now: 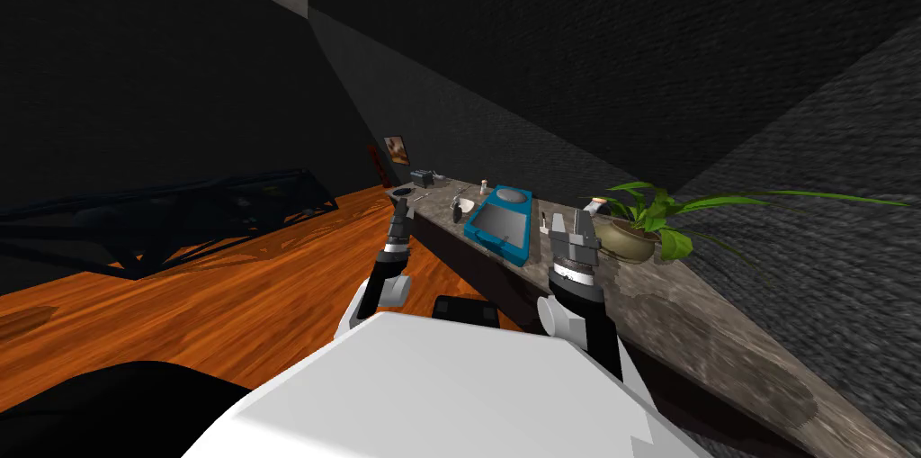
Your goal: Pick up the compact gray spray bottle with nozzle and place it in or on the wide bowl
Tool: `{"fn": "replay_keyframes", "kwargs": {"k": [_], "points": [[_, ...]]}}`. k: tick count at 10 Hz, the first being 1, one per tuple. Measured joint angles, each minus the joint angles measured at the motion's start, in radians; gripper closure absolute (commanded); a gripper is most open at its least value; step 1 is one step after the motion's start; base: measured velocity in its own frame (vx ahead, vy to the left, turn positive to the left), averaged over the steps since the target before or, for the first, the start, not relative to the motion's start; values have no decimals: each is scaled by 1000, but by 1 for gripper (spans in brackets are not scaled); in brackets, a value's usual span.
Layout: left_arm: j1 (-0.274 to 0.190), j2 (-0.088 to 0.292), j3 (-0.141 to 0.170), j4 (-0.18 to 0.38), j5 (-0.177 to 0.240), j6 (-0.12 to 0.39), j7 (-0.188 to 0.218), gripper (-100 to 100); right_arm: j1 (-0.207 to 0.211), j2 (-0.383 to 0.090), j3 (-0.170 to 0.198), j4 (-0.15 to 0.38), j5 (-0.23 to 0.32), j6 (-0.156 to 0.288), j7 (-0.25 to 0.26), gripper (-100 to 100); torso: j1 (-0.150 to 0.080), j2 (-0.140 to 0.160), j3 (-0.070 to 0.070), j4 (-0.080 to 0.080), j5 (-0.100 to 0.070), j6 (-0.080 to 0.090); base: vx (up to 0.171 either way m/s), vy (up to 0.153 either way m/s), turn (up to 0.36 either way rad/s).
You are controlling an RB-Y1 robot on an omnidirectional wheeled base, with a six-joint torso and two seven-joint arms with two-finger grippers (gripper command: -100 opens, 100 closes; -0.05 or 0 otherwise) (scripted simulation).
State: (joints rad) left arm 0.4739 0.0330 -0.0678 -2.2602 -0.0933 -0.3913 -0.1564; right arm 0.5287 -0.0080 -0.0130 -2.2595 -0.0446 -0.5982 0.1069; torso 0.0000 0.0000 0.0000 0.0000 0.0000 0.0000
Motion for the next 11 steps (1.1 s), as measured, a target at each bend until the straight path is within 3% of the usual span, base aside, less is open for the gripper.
{"fn": "replay_keyframes", "kwargs": {"k": [5, 11], "points": [[21, 115, 11, 19, -9, 38, 4, -100, 0, 0, 0, 0, 0, 0, 0, 0, 0, 0, 0, 0, 0, 0, 0, -6, -123], [52, 266, 37, 58, -27, 124, 12, -100, 0, 0, 0, 0, 0, 0, 0, 0, 0, 0, 0, 0, 0, 0, 5, -11, -182]]}}
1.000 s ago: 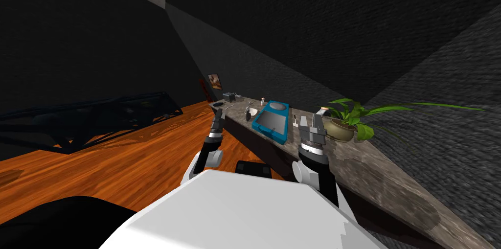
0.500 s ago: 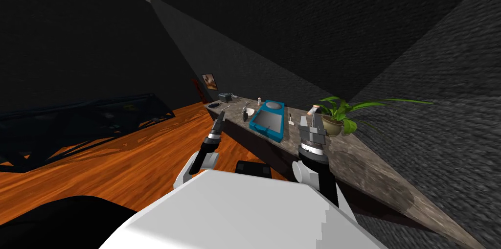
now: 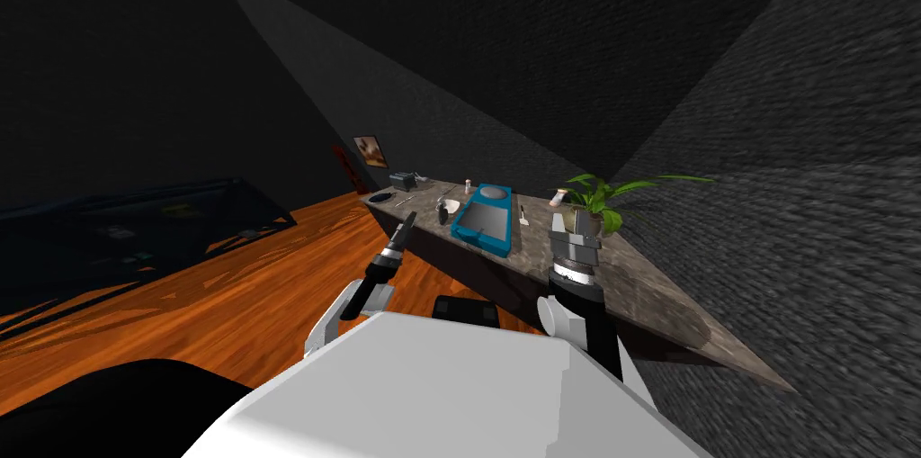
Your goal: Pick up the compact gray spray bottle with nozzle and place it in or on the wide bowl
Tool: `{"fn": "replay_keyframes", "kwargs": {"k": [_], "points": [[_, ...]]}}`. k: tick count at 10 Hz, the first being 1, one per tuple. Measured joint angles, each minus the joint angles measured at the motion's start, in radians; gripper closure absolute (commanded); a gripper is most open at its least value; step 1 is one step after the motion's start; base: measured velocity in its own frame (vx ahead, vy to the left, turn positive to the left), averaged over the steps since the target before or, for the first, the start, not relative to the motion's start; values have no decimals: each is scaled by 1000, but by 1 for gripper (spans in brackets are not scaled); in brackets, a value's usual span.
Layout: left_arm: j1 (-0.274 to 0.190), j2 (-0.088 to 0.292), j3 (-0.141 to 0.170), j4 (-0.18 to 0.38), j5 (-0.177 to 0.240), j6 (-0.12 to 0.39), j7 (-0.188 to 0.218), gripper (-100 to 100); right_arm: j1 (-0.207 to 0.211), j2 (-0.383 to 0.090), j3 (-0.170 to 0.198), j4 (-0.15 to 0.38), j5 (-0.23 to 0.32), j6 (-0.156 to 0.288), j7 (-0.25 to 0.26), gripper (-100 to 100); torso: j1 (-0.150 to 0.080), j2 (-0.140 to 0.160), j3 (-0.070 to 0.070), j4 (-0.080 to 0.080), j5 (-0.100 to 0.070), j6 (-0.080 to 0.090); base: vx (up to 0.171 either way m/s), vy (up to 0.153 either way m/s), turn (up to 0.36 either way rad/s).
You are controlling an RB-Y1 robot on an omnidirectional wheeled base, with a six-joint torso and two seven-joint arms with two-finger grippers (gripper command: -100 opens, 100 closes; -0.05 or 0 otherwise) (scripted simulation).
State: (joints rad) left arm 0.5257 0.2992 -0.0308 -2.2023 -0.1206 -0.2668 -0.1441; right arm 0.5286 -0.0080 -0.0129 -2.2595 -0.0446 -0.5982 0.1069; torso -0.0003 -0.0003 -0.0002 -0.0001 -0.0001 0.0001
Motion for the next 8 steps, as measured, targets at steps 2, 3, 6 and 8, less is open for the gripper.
{"fn": "replay_keyframes", "kwargs": {"k": [2, 3, 6, 8], "points": [[10, 60, 13, 10, -5, 40, 6, -100, 0, 0, 0, 0, 0, 0, 0, 0, 0, 0, 0, 0, 0, 0, 7, -12, -212], [13, 86, 16, 22, -10, 58, 7, -100, 0, 0, 0, 0, 0, 0, 0, 0, 0, 0, 0, 0, 0, 0, 6, -11, -239], [42, 176, 35, 33, -20, 118, 13, -100, 0, 0, 0, 0, 0, 0, 0, 0, 0, 0, 0, 0, 0, 0, 8, -11, -216], [60, 242, 49, 55, -27, 152, 19, -100, 0, 0, 0, 0, 0, 0, 0, 0, 0, 0, 0, 0, 0, 0, 8, -14, -215]]}}
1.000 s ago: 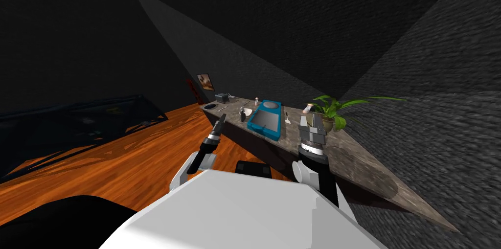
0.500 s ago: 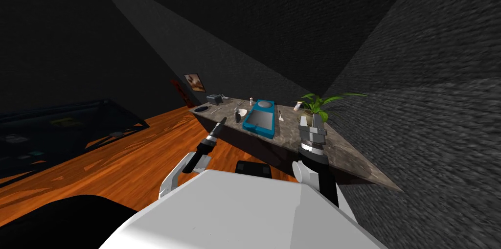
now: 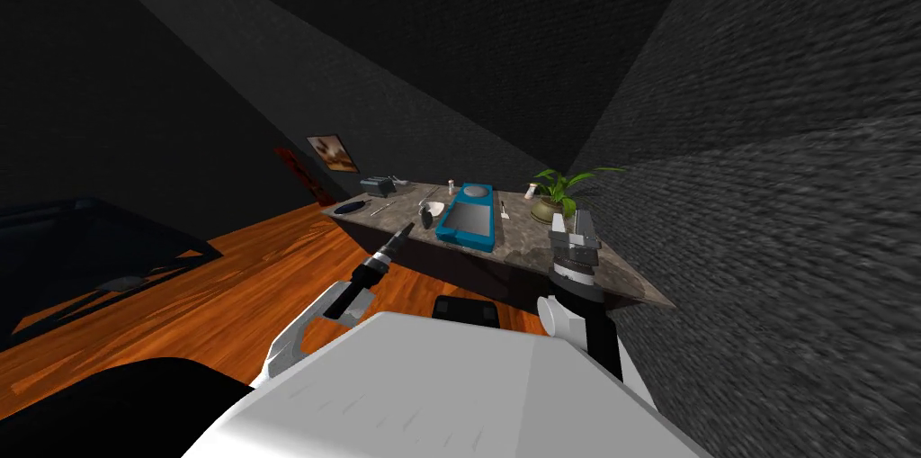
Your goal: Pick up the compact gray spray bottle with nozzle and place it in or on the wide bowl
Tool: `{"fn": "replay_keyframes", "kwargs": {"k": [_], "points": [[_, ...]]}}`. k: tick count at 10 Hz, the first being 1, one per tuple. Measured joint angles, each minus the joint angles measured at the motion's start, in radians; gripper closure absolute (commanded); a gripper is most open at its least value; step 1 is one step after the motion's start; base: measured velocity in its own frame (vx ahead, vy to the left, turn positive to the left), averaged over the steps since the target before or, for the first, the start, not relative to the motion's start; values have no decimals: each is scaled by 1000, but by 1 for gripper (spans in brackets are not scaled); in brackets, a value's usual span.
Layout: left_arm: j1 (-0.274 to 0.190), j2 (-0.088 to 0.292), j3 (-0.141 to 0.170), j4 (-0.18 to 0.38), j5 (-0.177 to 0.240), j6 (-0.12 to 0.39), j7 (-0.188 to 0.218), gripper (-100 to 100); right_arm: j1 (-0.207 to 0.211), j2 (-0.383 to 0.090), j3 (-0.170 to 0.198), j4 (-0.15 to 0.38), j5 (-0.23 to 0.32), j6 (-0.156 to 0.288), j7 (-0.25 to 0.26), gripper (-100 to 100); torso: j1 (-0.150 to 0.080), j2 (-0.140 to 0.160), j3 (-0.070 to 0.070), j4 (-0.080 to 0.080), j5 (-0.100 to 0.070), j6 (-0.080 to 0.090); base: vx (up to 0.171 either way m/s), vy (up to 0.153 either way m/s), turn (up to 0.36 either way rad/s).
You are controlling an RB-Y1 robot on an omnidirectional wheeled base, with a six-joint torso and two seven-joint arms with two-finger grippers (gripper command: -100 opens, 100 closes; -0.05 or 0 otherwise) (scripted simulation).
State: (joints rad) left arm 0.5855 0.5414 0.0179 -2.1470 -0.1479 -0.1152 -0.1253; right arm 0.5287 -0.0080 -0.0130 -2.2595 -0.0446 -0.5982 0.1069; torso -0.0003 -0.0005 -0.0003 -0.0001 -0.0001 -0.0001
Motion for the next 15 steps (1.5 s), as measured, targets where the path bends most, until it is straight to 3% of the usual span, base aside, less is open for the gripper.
{"fn": "replay_keyframes", "kwargs": {"k": [8, 15], "points": [[43, 239, 38, 84, -29, 142, 15, -100, 0, 0, 0, 0, 0, 0, 0, 0, 0, 0, 0, 0, 0, 0, 8, -9, -213], [78, 421, 66, 139, -49, 251, 24, -100, 0, 0, 0, 0, 0, 0, 0, 0, 0, 0, 0, 0, 0, 0, 7, -6, -140]]}}
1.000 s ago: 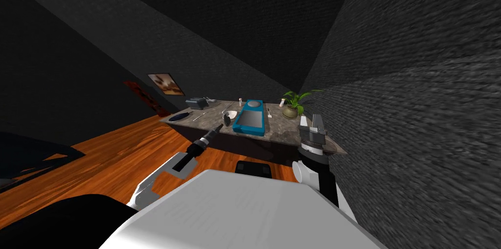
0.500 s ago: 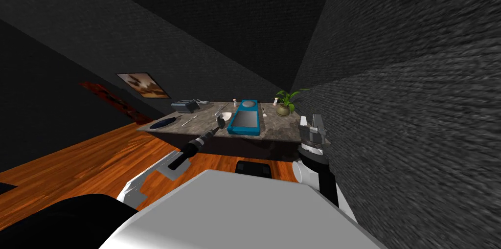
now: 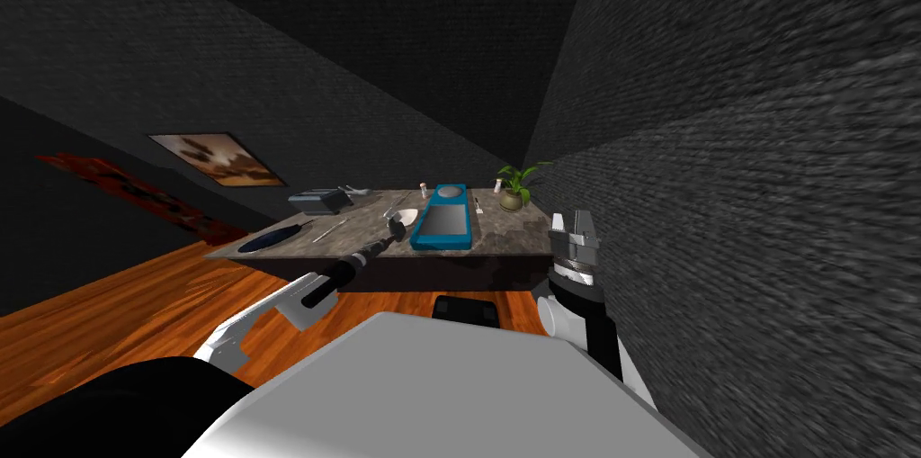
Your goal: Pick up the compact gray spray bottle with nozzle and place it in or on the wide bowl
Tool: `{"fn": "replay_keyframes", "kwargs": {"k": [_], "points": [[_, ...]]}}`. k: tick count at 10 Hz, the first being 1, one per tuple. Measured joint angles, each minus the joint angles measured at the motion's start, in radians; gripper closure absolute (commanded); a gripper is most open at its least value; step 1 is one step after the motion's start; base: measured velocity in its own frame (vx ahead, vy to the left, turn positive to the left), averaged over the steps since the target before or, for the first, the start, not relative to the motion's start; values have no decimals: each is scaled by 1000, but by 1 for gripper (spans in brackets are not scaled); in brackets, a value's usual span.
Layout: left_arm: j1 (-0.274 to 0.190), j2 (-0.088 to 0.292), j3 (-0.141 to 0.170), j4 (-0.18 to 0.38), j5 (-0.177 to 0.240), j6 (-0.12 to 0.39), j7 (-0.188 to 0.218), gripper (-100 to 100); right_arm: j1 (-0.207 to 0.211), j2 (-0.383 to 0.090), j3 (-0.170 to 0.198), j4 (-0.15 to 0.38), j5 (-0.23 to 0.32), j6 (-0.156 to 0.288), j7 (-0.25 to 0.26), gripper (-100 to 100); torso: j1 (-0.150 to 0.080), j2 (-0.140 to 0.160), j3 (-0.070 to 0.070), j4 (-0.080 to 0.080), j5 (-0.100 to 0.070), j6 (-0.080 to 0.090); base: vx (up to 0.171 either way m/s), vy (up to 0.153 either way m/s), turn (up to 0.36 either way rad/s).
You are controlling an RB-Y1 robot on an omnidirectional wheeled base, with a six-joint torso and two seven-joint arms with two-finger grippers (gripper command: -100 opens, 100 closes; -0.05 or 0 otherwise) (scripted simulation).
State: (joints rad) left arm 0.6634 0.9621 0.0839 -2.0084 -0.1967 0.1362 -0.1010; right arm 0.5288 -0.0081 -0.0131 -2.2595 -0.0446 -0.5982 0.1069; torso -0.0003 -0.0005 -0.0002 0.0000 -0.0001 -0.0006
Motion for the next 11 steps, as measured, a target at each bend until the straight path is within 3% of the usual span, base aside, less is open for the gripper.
{"fn": "replay_keyframes", "kwargs": {"k": [2, 8, 9, 10, 11], "points": [[1, 67, 6, 26, -1, 37, 7, -100, 0, 0, 0, 0, 0, 0, 0, 0, 0, 0, 0, 0, 0, 0, 9, -6, -180], [34, 193, 28, 63, -24, 113, 11, -100, 0, 0, 0, 0, 0, 0, 0, 0, 0, 0, 0, 0, 0, 0, 7, -5, -120], [34, 195, 28, 64, -24, 117, 11, 0, 0, 0, 0, 0, 0, 0, 0, 0, 0, 0, 0, 0, 0, -1, 0, 0, 0], [34, 194, 28, 64, -24, 116, 11, -100, 0, 0, 0, 0, 0, 0, 0, 0, 0, 0, 0, 0, 0, -1, 48, 1, -97], [26, 189, 25, 78, -24, 113, 9, -100, 0, 0, 0, 0, 0, 0, 0, 0, 0, -2, -1, 0, 0, 0, 30, 3, -26]]}}
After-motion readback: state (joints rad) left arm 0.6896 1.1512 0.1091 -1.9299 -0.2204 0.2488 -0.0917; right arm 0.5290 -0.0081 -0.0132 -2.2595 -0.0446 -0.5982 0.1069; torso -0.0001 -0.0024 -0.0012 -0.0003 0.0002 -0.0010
